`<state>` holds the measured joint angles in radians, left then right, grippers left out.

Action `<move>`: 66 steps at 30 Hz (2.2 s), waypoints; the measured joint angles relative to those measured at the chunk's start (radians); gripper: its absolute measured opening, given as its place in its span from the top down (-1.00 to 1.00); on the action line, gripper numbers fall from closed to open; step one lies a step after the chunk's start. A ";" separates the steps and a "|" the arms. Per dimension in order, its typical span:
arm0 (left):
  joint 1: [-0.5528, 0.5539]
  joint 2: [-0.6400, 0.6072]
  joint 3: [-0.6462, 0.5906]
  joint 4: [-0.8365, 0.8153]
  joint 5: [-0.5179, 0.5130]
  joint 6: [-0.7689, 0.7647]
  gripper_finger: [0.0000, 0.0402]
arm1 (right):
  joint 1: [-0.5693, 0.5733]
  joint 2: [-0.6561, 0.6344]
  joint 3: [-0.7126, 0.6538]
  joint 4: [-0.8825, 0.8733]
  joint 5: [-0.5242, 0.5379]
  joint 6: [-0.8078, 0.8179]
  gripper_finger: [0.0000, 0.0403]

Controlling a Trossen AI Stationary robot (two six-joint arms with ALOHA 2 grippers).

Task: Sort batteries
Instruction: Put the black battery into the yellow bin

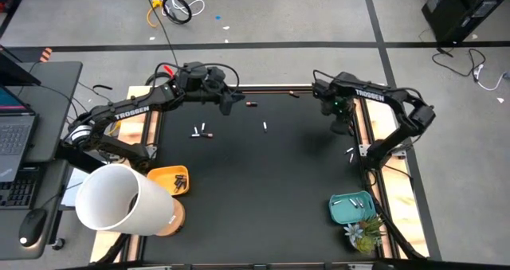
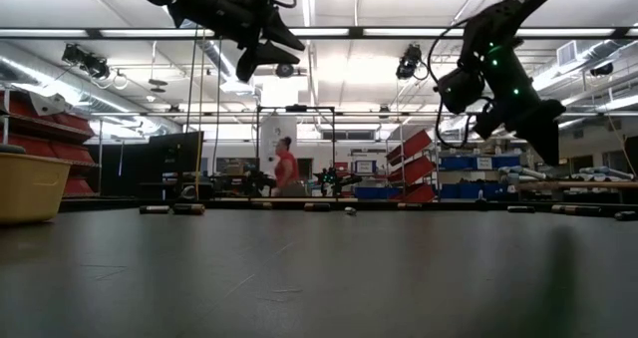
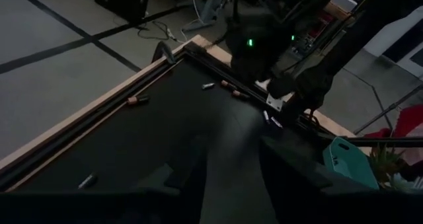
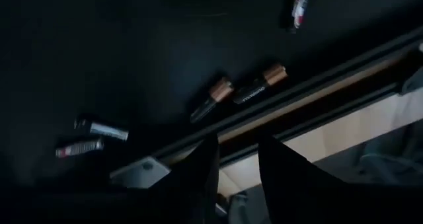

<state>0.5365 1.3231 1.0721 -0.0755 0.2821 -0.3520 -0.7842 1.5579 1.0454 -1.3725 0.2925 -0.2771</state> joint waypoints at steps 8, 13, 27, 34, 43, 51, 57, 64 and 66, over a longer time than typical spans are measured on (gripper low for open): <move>0.000 0.002 0.000 0.018 0.000 -0.016 0.24 | 0.120 0.072 0.003 -0.081 0.006 0.007 0.36; -0.016 0.035 0.000 0.005 0.049 -0.039 0.24 | 0.204 0.051 0.010 0.009 -0.210 0.271 0.22; -0.046 0.278 0.155 0.011 0.147 -0.015 0.24 | 0.266 -0.173 -0.137 0.125 -0.070 0.847 0.28; -0.053 0.302 0.185 0.010 0.195 -0.017 0.24 | 0.262 -0.246 -0.218 0.164 0.037 1.107 0.29; -0.052 0.302 0.185 0.011 0.258 -0.015 0.24 | 0.254 -0.243 -0.331 0.294 0.033 1.446 0.32; -0.051 0.302 0.185 0.011 0.264 -0.015 0.24 | 0.305 -0.275 -0.367 0.393 0.161 1.840 0.33; -0.051 0.302 0.185 0.011 0.281 -0.015 0.24 | 0.342 -0.273 -0.377 0.312 0.233 1.930 0.41; -0.050 0.302 0.185 0.010 0.281 -0.015 0.24 | 0.369 -0.273 -0.382 0.194 0.272 2.084 0.50; -0.049 0.302 0.185 0.010 0.281 -0.015 0.24 | 0.371 -0.270 -0.383 0.194 0.276 2.105 0.50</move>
<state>0.4880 1.6253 1.2575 -0.0653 0.5632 -0.3672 -0.4135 1.2882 0.6628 -1.1788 0.5685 1.8284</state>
